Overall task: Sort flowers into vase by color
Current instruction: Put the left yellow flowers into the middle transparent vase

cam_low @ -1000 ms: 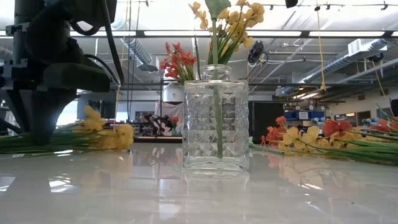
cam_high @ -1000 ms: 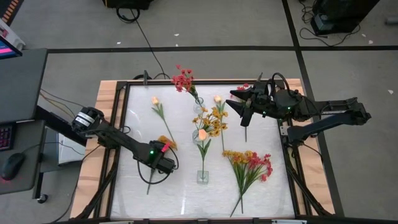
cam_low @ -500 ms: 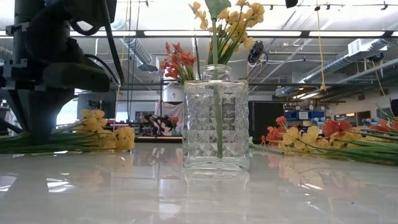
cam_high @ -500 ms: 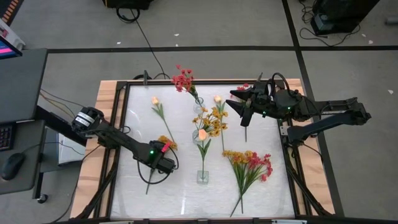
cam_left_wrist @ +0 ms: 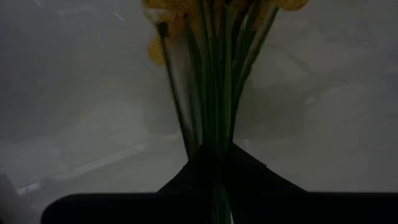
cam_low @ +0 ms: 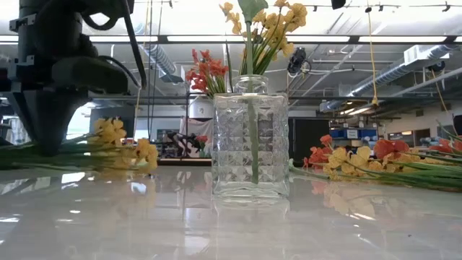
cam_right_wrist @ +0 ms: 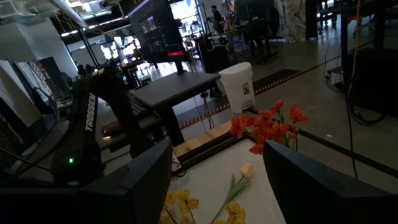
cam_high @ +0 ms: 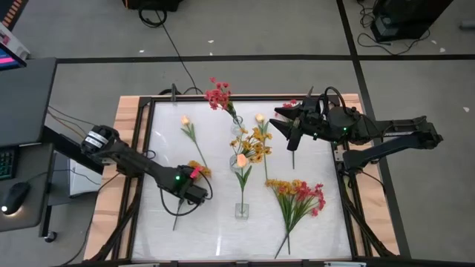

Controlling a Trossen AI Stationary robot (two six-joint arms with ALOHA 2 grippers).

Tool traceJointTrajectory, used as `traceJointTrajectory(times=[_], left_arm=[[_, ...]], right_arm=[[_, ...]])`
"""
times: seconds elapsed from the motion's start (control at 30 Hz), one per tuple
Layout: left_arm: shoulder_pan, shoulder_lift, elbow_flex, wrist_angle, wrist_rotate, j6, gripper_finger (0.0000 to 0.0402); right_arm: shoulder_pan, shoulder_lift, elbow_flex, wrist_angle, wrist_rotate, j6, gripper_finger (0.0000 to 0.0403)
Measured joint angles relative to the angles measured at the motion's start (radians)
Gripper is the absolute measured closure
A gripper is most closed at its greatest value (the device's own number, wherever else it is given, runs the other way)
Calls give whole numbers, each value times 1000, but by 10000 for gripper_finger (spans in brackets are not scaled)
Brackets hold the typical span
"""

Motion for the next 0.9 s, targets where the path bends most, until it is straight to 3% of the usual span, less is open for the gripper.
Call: traceJointTrajectory(times=[0.9], left_arm=[[118,-284,0,-33,-391,29,370]], right_arm=[[0,0,0,0,0,0,142]])
